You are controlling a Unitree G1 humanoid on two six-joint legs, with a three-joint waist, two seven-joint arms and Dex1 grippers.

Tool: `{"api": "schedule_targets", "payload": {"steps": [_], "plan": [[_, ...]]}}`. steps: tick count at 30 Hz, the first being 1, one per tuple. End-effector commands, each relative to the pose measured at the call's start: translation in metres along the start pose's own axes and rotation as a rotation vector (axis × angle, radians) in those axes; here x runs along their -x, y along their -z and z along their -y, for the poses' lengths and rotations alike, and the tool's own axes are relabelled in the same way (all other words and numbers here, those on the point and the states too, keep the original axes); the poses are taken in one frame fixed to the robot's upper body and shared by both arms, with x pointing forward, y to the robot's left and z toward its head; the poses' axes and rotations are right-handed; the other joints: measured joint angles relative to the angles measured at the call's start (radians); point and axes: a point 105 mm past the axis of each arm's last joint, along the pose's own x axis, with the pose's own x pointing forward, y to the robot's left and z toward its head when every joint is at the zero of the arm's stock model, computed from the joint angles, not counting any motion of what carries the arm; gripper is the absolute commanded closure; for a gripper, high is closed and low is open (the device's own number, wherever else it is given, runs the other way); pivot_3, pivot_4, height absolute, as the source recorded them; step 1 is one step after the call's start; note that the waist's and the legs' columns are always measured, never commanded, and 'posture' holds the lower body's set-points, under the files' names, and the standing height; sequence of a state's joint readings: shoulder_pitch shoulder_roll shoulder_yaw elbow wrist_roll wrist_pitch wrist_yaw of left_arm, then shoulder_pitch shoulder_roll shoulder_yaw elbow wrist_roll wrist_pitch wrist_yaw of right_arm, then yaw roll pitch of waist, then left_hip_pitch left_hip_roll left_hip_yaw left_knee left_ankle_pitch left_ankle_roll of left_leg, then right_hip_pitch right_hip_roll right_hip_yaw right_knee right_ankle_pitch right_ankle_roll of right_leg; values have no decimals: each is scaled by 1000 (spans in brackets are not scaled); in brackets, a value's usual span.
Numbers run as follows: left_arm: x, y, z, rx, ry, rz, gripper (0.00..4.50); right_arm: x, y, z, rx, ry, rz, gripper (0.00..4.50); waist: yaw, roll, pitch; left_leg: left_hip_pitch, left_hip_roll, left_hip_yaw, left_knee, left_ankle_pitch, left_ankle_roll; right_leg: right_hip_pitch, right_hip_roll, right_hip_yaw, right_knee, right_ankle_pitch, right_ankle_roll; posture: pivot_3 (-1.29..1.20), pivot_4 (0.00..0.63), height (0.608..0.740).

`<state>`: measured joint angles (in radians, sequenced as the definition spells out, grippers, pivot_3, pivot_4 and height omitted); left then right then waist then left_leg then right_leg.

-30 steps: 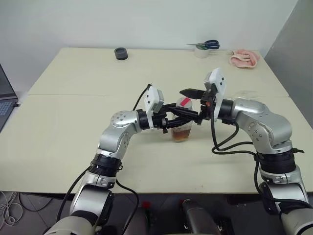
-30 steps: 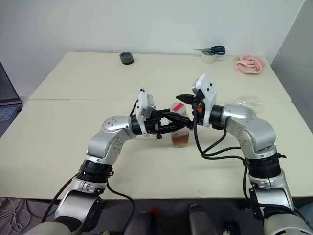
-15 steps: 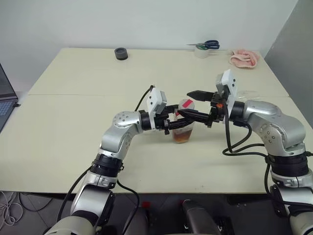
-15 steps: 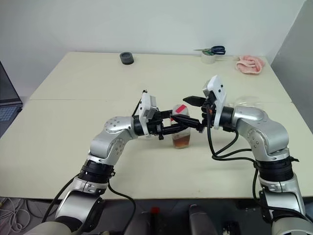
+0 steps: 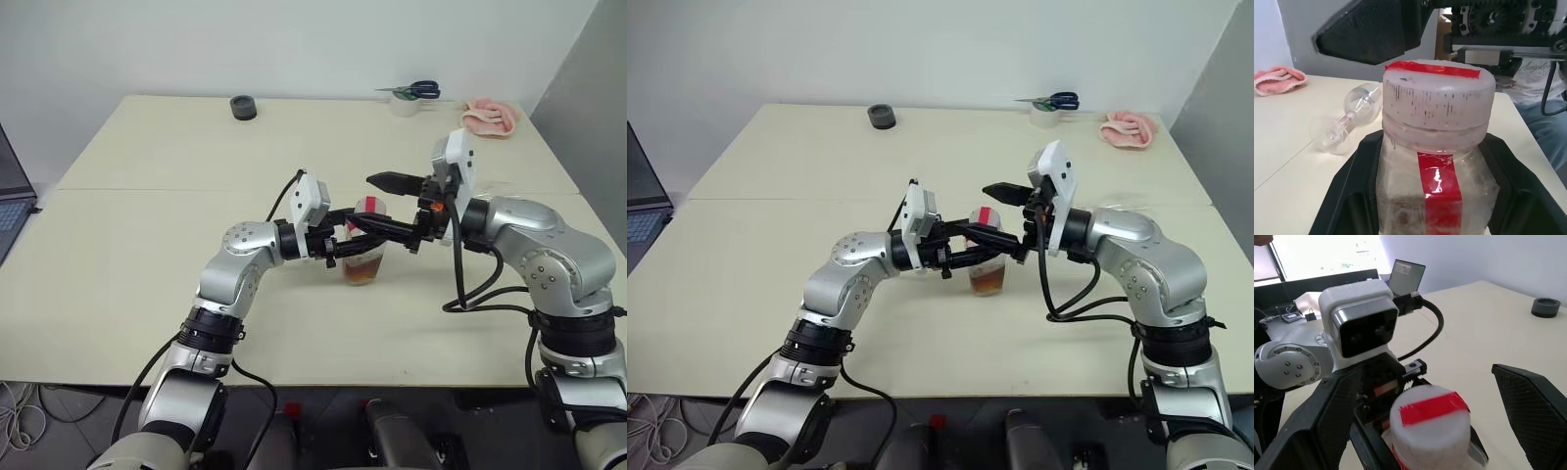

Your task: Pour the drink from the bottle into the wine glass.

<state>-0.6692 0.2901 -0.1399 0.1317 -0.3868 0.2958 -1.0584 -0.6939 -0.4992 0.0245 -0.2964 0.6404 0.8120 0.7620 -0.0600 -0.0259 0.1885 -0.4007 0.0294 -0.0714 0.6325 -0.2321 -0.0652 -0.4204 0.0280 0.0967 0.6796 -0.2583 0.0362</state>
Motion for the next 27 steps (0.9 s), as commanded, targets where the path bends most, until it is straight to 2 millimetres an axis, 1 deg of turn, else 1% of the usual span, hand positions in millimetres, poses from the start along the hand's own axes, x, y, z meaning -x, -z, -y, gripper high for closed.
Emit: {"api": "schedule_targets", "payload": {"steps": [1, 4, 9, 13, 22, 27], "plan": [[0, -18, 0, -63, 2, 50, 2315, -7, -15, 0, 54, 15, 39, 0, 0, 0, 0, 0, 0, 0, 0, 0, 0, 0, 0, 0, 0, 0, 0, 0, 150, 740], [1, -17, 0, -63, -1, 51, 2315, -15, -14, 9, 45, 72, 41, 0, -2, 0, 0, 0, 0, 0, 0, 0, 0, 0, 0, 0, 0, 0, 0, 0, 150, 740], [0, -17, 1, -64, -6, 55, 2315, -20, -9, 11, 50, 88, 25, 0, 1, 0, 0, 0, 0, 0, 0, 0, 0, 0, 0, 0, 0, 0, 0, 0, 150, 740], [1, -17, 1, -63, -12, 57, 2315, -20, -8, 12, 49, 92, 25, 0, 1, 0, 0, 0, 0, 0, 0, 0, 0, 0, 0, 0, 0, 0, 0, 0, 150, 740], [1, -16, 1, -60, -17, 58, 2315, 1, -4, 26, 58, 148, -18, 0, 1, 0, 0, 0, 0, 0, 0, 0, 0, 0, 0, 0, 0, 0, 0, 0, 150, 740], [2, -16, 1, -60, -21, 59, 2315, 12, -4, 31, 64, 159, -33, 0, 1, 0, 0, 0, 0, 0, 0, 0, 0, 0, 0, 0, 0, 0, 0, 0, 150, 740]]}}
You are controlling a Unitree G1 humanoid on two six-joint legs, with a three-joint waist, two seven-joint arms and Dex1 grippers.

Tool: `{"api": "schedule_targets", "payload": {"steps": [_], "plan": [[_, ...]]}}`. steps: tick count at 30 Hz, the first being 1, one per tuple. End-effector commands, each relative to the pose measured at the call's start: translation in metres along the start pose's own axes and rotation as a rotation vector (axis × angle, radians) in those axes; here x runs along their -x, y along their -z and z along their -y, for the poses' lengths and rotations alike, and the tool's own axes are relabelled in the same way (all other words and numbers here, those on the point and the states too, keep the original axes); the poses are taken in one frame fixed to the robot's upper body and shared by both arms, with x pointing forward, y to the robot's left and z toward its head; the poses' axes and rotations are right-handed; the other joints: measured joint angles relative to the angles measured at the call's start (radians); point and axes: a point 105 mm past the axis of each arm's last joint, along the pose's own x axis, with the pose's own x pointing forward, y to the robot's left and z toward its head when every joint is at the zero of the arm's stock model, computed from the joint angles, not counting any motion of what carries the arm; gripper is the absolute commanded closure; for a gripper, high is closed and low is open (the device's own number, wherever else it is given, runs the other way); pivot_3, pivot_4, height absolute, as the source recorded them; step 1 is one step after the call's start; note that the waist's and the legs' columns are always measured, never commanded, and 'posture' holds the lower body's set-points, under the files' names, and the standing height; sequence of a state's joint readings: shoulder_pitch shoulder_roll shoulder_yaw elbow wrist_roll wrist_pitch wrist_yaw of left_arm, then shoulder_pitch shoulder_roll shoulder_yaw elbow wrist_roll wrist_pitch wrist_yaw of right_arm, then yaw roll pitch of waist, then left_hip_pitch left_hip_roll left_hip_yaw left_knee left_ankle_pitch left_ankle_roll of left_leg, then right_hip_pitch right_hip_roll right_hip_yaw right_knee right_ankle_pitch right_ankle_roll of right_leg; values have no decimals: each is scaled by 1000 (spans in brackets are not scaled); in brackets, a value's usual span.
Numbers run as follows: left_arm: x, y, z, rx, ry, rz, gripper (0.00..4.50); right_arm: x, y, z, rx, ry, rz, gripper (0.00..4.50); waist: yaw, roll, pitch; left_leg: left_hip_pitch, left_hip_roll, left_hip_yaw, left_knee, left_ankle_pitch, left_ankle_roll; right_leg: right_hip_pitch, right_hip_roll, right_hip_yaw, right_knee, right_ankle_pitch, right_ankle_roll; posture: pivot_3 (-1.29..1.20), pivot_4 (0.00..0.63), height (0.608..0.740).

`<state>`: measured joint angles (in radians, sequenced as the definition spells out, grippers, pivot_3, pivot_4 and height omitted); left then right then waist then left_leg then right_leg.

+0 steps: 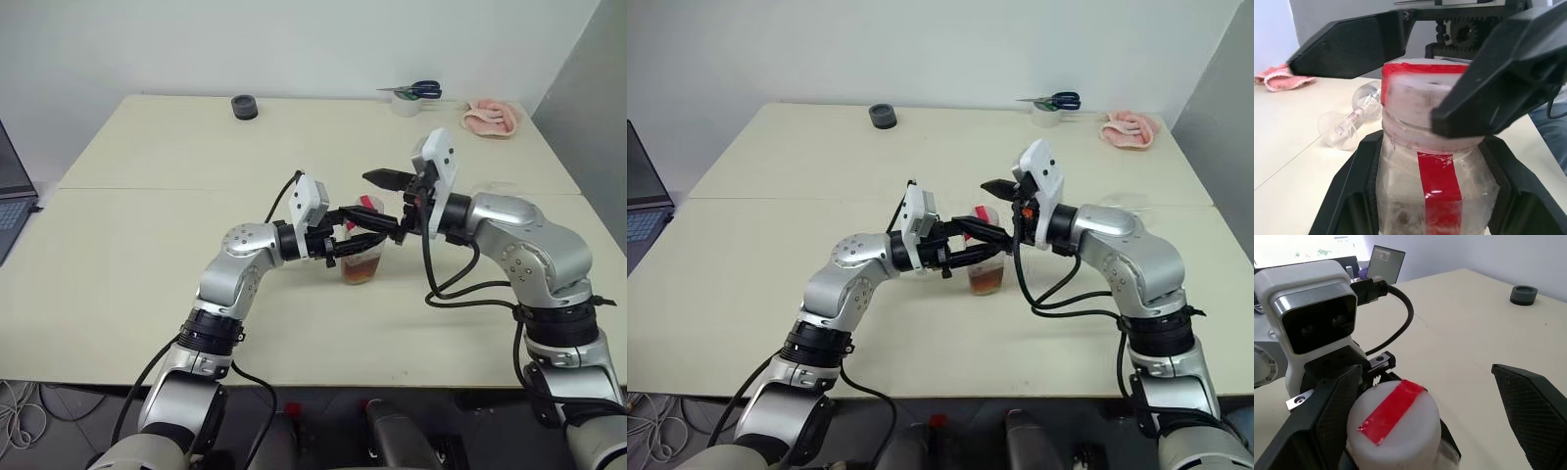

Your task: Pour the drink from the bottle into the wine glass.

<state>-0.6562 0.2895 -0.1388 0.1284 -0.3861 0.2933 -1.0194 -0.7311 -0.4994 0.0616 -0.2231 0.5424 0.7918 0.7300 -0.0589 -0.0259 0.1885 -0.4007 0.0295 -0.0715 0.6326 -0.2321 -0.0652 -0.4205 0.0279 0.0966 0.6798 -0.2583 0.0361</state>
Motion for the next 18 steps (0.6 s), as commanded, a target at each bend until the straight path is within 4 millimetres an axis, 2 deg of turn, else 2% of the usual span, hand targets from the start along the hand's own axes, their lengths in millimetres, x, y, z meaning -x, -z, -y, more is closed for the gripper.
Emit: {"api": "schedule_targets", "payload": {"steps": [1, 18], "plan": [[1, -19, 4, -66, 21, 62, 2315, 17, -12, 14, 30, 64, 32, 0, 0, 0, 0, 0, 0, 0, 0, 0, 0, 0, 0, 0, 0, 0, 0, 0, 150, 740], [2, -18, 2, -71, 16, 51, 2315, 30, -15, -6, 34, -74, 24, 0, 0, 0, 0, 0, 0, 0, 0, 0, 0, 0, 0, 0, 0, 0, 0, 0, 150, 740]]}}
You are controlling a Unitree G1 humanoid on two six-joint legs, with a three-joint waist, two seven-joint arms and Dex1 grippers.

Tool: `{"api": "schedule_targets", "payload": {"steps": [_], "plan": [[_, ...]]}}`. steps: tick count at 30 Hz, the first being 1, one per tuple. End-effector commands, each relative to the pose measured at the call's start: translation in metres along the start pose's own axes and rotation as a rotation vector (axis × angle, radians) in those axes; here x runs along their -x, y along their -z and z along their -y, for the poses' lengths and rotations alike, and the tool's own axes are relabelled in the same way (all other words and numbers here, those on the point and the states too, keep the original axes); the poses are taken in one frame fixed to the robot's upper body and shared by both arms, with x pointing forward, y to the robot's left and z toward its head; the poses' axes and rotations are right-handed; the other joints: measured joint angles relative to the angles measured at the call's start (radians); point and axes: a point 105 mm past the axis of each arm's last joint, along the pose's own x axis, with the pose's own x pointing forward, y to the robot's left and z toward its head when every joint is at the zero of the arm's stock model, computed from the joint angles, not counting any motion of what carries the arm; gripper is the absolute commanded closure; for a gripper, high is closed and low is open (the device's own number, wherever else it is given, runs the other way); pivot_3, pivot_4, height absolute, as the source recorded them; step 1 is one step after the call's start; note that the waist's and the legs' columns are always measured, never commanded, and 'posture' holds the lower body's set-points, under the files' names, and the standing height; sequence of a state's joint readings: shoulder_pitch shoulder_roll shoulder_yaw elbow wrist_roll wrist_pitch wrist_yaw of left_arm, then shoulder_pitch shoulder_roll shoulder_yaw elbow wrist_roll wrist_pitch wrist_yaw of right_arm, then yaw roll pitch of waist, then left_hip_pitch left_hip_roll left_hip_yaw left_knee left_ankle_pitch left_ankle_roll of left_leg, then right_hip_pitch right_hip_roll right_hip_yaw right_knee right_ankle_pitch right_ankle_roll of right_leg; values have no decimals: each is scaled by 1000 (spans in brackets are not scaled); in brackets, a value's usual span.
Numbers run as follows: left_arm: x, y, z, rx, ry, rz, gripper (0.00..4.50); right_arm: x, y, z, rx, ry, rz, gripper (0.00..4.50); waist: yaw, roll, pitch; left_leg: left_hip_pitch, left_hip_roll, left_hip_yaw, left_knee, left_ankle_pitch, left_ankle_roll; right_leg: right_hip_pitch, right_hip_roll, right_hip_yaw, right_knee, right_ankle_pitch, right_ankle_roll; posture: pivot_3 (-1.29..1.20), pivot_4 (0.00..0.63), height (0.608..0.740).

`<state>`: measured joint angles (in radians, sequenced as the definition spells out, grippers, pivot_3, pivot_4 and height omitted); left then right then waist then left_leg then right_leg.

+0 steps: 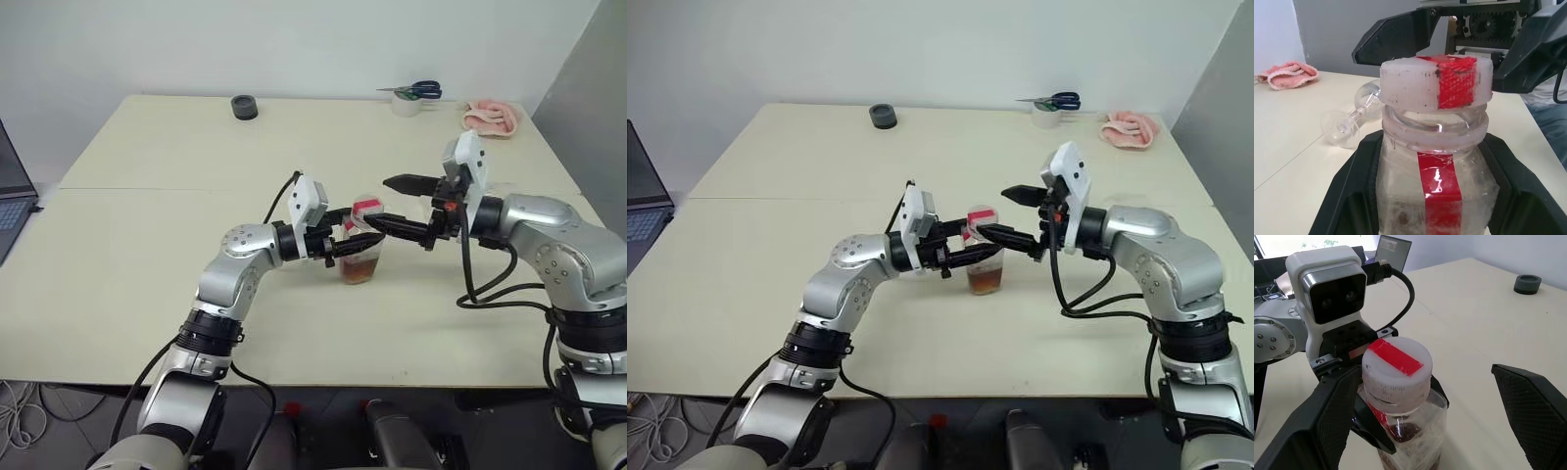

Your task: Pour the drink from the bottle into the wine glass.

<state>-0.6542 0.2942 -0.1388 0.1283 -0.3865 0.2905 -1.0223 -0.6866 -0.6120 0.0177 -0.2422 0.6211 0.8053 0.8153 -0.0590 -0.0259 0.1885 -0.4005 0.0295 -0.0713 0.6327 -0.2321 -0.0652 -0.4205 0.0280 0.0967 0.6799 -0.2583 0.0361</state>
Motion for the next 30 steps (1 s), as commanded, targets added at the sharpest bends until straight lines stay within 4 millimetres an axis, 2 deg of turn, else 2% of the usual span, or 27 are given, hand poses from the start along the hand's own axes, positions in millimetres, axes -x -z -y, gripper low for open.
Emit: {"api": "schedule_targets", "payload": {"steps": [1, 11, 15, 22, 25, 30], "plan": [[1, -18, 2, -69, 16, 53, 2315, 5, -18, -9, 53, -33, 57, 0, 0, 0, 0, 0, 0, 0, 0, 0, 0, 0, 0, 0, 0, 0, 0, 0, 150, 740], [0, -19, 2, -70, 14, 53, 2315, -4, -26, -15, 16, -40, 120, 0, 0, 0, 0, 0, 0, 0, 0, 0, 0, 0, 0, 0, 0, 0, 0, 0, 150, 740], [0, -19, 2, -71, 13, 55, 2315, -9, -20, -9, -38, -8, 109, 0, 1, 0, 0, 0, 0, 0, 0, 0, 0, 0, 0, 0, 0, 0, 0, 0, 150, 740], [2, -18, 2, -73, 9, 53, 2315, -16, -12, -19, -77, -46, 97, 0, 1, 0, 0, 0, 0, 0, 0, 0, 0, 0, 0, 0, 0, 0, 0, 0, 150, 740], [2, -18, 2, -74, 9, 53, 2315, -17, -13, -21, -80, -55, 103, 540, 1, 0, 0, 0, 0, 0, 0, 0, 0, 0, 0, 0, 0, 0, 0, 0, 150, 740], [2, -18, 3, -76, 8, 54, 2315, -17, -20, -25, -66, -78, 121, 2310, 1, 0, 0, 0, 0, 0, 0, 0, 0, 0, 0, 0, 0, 0, 0, 0, 150, 740]]}}
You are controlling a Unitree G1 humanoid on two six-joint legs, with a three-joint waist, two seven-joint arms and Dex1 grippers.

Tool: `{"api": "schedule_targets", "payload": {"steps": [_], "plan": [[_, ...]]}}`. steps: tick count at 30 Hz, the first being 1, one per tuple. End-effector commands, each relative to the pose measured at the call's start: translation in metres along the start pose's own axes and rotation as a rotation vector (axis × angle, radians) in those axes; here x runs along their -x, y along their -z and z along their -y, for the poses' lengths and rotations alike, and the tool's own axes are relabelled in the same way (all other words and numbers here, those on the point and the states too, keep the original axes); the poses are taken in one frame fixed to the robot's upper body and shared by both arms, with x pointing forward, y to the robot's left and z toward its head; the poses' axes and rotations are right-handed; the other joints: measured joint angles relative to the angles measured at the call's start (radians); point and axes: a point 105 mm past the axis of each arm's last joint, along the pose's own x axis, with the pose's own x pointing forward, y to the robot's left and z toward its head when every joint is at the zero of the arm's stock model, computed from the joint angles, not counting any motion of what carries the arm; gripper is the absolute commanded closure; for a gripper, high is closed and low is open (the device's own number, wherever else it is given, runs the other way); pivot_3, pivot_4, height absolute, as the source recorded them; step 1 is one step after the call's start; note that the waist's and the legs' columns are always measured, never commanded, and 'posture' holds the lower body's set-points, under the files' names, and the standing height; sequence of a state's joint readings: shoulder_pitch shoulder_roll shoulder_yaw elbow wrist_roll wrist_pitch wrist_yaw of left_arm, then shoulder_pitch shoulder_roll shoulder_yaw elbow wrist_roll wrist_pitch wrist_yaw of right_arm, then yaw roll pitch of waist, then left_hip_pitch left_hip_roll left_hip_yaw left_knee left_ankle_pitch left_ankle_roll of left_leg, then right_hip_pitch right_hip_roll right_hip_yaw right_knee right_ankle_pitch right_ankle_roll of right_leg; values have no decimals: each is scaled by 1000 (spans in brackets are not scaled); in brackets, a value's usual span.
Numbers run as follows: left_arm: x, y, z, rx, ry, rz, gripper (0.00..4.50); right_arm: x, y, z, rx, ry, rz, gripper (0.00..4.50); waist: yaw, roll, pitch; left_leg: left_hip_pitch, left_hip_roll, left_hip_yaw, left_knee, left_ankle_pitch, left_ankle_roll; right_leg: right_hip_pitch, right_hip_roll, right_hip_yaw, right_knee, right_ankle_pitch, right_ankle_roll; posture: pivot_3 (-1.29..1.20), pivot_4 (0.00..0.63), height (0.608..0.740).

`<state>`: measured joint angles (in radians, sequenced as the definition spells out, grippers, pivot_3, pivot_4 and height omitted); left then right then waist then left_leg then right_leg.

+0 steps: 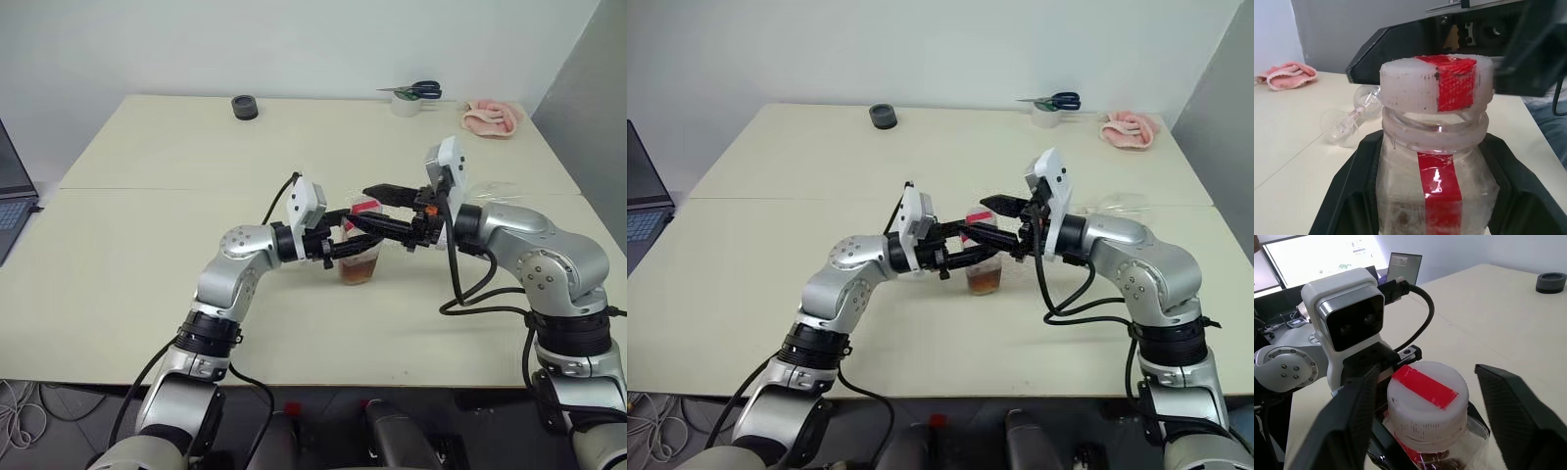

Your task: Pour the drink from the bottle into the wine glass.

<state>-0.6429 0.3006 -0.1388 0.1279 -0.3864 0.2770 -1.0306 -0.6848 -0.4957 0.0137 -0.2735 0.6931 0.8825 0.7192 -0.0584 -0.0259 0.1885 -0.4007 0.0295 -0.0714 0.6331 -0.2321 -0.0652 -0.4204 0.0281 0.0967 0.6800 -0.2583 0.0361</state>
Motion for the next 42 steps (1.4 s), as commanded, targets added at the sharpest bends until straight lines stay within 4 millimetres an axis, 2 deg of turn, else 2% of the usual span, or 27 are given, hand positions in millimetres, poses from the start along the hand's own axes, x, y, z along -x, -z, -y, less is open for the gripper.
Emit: {"api": "schedule_targets", "payload": {"steps": [1, 7, 12, 16, 18, 20, 22, 24, 26, 28, 31, 35, 38, 39, 42], "plan": [[-1, -20, 1, -73, 5, 55, 2315, 0, -19, -12, 50, -49, 53, 2651, 0, 0, 0, 0, 0, 0, 0, 0, 0, 0, 0, 0, 0, 0, 0, 0, 150, 740], [0, -20, 2, -74, 4, 54, 2315, 2, -20, -12, 63, -45, 49, 2735, 0, 0, 0, 0, 0, 0, 0, 0, 0, 0, 0, 0, 0, 0, 0, 0, 150, 740], [0, -19, 3, -72, 6, 50, 2315, 8, -51, -16, 106, -63, 155, 2758, -1, 0, 0, 0, 0, 0, 0, 0, 0, 0, 0, 0, 0, 0, 0, 0, 150, 740], [0, -20, 3, -68, 6, 54, 2315, 12, -76, -14, 156, -11, 241, 2775, 0, 0, 0, 0, 0, 0, 0, 0, 0, 0, 0, 0, 0, 0, 0, 0, 150, 740], [0, -20, 4, -68, 7, 56, 2315, 13, -78, -12, 158, 16, 250, 2776, 0, 0, 0, 0, 0, 0, 0, 0, 0, 0, 0, 0, 0, 0, 0, 0, 150, 740], [-1, -20, 4, -68, 8, 58, 2315, 22, -73, 2, 139, 110, 244, 2776, 1, 0, 0, 0, 0, 0, 0, 0, 0, 0, 0, 0, 0, 0, 0, 0, 150, 740], [-1, -21, 4, -70, 5, 61, 2315, 40, -58, 30, 101, 284, 220, 2777, 2, 0, 0, 0, 0, 0, 0, 0, 0, 0, 0, 0, 0, 0, 0, 0, 150, 740], [0, -22, 3, -71, 0, 64, 2315, 67, -31, 59, 63, 493, 152, 2777, 7, 0, 0, -1, 0, 0, 0, 0, 0, 0, 0, 0, 0, 0, 0, 0, 150, 740], [0, -22, 2, -70, -2, 68, 2315, 110, 12, 93, -7, 798, 50, 2777, 15, 0, 0, -1, -1, 0, 0, 0, 0, 0, -1, 0, -1, 0, 0, 0, 150, 740], [-1, -24, 1, -68, -3, 76, 2315, 143, 44, 108, -47, 1006, -2, 2777, 21, 0, 0, -1, -1, 0, 0, 0, 0, 1, -1, 0, -1, 0, 0, 0, 150, 740], [-4, -26, 1, -67, 2, 91, 2315, 178, 93, 113, -102, 1203, -84, 2777, 20, 0, 0, -1, -1, 2, 0, 0, 0, -1, -1, 2, 0, 0, 0, 0, 150, 740], [-7, -29, 0, -69, 6, 104, 2315, 186, 138, 111, -129, 1262, -236, 2778, -1, 0, 0, 1, 0, 4, -1, 0, 0, 0, 0, 4, 0, 0, 0, 0, 150, 740], [-8, -34, -2, -80, 1, 114, 2315, 184, 135, 113, -128, 1273, -222, 2778, -6, 1, -1, 2, 0, 4, -1, 0, 0, 0, 1, 4, 1, 0, 0, 0, 150, 740], [-8, -35, -3, -81, 0, 116, 2315, 184, 134, 114, -126, 1272, -219, 2077, -6, 1, -1, 2, 0, 3, -1, 0, 0, 0, 1, 4, 1, 0, 0, 0, 150, 740], [-8, -36, -3, -81, 1, 117, 2315, 184, 132, 115, -111, 1255, -239, 1168, -5, 1, -1, 2, 0, 3, -1, 0, 0, 0, 1, 4, 0, 0, 0, 0, 150, 740]]}}
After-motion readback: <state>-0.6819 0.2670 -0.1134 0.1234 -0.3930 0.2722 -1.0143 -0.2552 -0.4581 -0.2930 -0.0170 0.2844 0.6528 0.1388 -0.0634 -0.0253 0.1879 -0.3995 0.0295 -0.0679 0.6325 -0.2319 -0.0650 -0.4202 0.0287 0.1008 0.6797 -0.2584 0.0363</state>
